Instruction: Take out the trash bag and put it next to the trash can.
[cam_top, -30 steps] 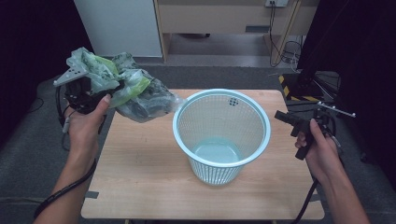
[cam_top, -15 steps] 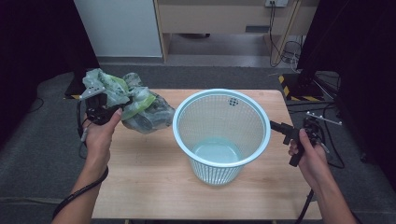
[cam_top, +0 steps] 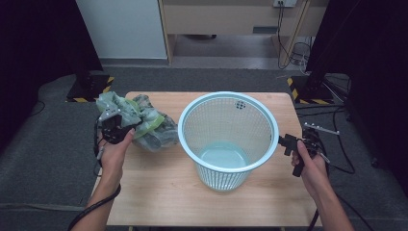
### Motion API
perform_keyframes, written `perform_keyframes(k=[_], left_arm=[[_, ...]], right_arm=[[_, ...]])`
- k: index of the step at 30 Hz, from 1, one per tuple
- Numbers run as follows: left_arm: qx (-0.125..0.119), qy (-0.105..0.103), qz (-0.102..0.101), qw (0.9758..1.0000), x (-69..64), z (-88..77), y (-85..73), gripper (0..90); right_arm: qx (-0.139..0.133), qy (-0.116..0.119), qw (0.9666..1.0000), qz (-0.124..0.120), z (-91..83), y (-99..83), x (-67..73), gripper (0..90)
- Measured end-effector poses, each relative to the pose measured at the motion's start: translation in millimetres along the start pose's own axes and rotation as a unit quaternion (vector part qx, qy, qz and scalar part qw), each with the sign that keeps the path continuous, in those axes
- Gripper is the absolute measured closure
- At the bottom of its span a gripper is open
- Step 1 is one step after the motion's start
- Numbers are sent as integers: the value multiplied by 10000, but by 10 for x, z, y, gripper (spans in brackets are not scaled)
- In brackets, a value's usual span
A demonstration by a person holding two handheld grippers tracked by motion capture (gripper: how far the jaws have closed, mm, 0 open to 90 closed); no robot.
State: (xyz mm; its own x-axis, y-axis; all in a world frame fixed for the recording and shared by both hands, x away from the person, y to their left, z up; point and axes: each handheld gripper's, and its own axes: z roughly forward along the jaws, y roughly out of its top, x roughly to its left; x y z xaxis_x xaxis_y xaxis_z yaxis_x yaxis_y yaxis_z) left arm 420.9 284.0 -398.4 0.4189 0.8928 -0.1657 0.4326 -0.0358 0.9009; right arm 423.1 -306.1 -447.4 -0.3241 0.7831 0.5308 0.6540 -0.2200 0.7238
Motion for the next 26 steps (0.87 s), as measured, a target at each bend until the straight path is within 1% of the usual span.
perform_keyframes(k=[3, 4, 6, 7, 10, 12, 13, 14, 15, 16, 17, 18, 19, 20, 21, 22, 23, 24, 25, 26], left_arm=[[85, -31, -11, 10000, -35, 61, -159, 841], [132, -35, 11, 9999, -52, 83, -211, 837], [211, -32, 62, 9998, -95, 125, -315, 819], [242, -26, 83, 9997, -113, 140, -363, 812], [286, -13, 43, 9996, -143, 171, -490, 783], [362, 58, 87, 9993, -164, 185, -559, 733], [410, 95, 115, 9990, -178, 190, -597, 689], [418, 136, 91, 9990, -192, 192, -650, 637], [417, 126, 49, 9990, -201, 193, -694, 596], [432, 140, 62, 9989, -212, 193, -736, 553], [487, 194, 134, 9985, -222, 200, -773, 501], [597, 206, 160, 9979, -229, 216, -809, 418], [624, 161, 106, 9979, -228, 225, -831, 319], [657, 111, 63, 9978, -224, 231, -846, 280], [665, 103, 50, 9977, -218, 234, -853, 243], [663, 100, 8, 9978, -212, 230, -858, 211], [642, 87, -42, 9979, -208, 228, -861, 198], [630, 127, -78, 9979, -205, 230, -863, 176], [634, 150, -93, 9978, -209, 234, -867, 135], [634, 150, -93, 9978, -209, 234, -867, 123]], right_arm=[[47, -151, 9999, 49, 36, -74, -76, 86], [34, -194, 9998, 26, 48, -101, -107, 86], [96, -304, 9994, 130, 71, -154, -158, 86], [114, -393, 9991, 99, 86, -184, -192, 88], [213, -606, 9979, 104, 119, -265, -262, 91], [284, -741, 9968, 44, 144, -317, -294, 91], [303, -822, 9962, 11, 155, -337, -303, 91], [369, -937, 9949, -23, 173, -362, -312, 94], [435, -1019, 9938, -38, 194, -394, -322, 96], [469, -1120, 9925, -111, 216, -424, -336, 96], [518, -1179, 9916, -120, 235, -450, -340, 96], [556, -1227, 9907, -177, 255, -474, -349, 96], [604, -1305, 9895, -170, 280, -502, -350, 96], [673, -1369, 9881, -200, 300, -523, -353, 96], [720, -1439, 9867, -235, 321, -547, -356, 97], [743, -1451, 9864, -199, 340, -573, -350, 99], [759, -1444, 9864, -178, 357, -601, -352, 97], [695, -1472, 9863, -253, 368, -626, -358, 97], [649, -1545, 9850, -417, 375, -648, -351, 96], [640, -1579, 9844, -441, 383, -657, -338, 94]])
